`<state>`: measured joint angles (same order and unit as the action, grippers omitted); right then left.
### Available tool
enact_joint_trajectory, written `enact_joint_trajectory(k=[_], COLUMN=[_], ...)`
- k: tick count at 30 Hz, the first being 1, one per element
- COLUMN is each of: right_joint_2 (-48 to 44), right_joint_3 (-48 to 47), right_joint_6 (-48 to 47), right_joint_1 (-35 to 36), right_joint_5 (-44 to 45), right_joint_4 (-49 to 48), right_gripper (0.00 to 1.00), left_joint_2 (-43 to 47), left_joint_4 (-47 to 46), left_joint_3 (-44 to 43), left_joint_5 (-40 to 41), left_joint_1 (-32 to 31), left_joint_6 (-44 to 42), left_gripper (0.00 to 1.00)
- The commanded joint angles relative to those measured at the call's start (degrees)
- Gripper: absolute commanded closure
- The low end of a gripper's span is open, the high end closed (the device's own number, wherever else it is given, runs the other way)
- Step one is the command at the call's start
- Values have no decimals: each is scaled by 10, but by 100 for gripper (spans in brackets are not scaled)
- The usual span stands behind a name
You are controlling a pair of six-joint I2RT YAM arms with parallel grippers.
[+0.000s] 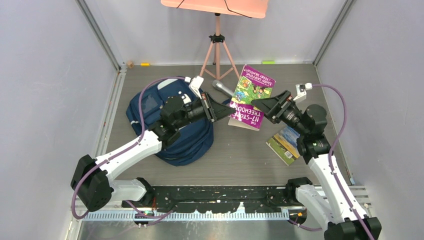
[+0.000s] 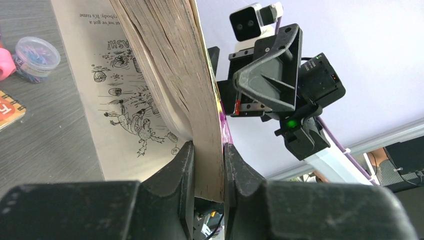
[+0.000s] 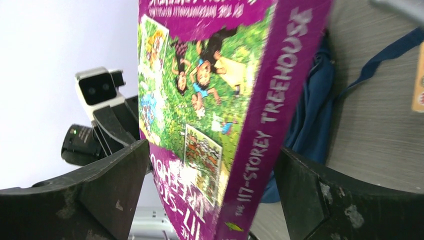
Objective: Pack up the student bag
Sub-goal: Pick up the book from the center of the board, then place the book in the student bag.
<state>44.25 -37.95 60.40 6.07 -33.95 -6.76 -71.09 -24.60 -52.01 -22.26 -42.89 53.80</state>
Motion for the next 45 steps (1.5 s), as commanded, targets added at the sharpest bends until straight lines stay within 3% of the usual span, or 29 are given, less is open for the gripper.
enact_joint_trajectory(k=[1, 4, 7, 15, 17, 20, 22, 26, 29, 34, 45], right_joint_2=[15, 38, 52, 27, 17, 7, 3, -1, -1, -3, -12], right_joint_3=[-23, -39, -56, -46, -42, -44, -56, -89, -103, -102, -72], right_joint_6=[-11, -25, -35, -68, -75, -91, -113, -175, -215, -237, -249], right_joint_1=[64, 108, 121, 125, 125, 125, 125, 125, 125, 125, 125], right_joint_5=[31, 46, 58, 100, 108, 129, 156, 230, 300, 337, 338], right_joint_4=[-59, -69, -70, -19, -7, 24, 73, 194, 257, 308, 315], right_gripper=[3, 5, 16, 51, 65, 93, 99, 99, 99, 99, 99], left_joint_2=[33, 32, 36, 57, 57, 54, 53, 63, 55, -30, -82], left_joint_4=[-63, -42, -38, 24, 50, 95, 131, 245, 343, 565, 646], left_joint_3=[-31, -37, -30, -16, -22, -33, -37, -44, -49, -115, -109], left_joint_5=[-22, -26, -23, 5, 8, 8, 9, 30, 65, 108, 248], left_joint_1=[-1, -1, -1, -1, -1, -1, 0, 0, 0, 0, -4], left_joint_6=[-6, -19, -21, -53, -66, -82, -101, -180, -266, -381, -424], left_gripper=[100, 100, 100, 100, 99, 84, 64, 29, 14, 17, 30])
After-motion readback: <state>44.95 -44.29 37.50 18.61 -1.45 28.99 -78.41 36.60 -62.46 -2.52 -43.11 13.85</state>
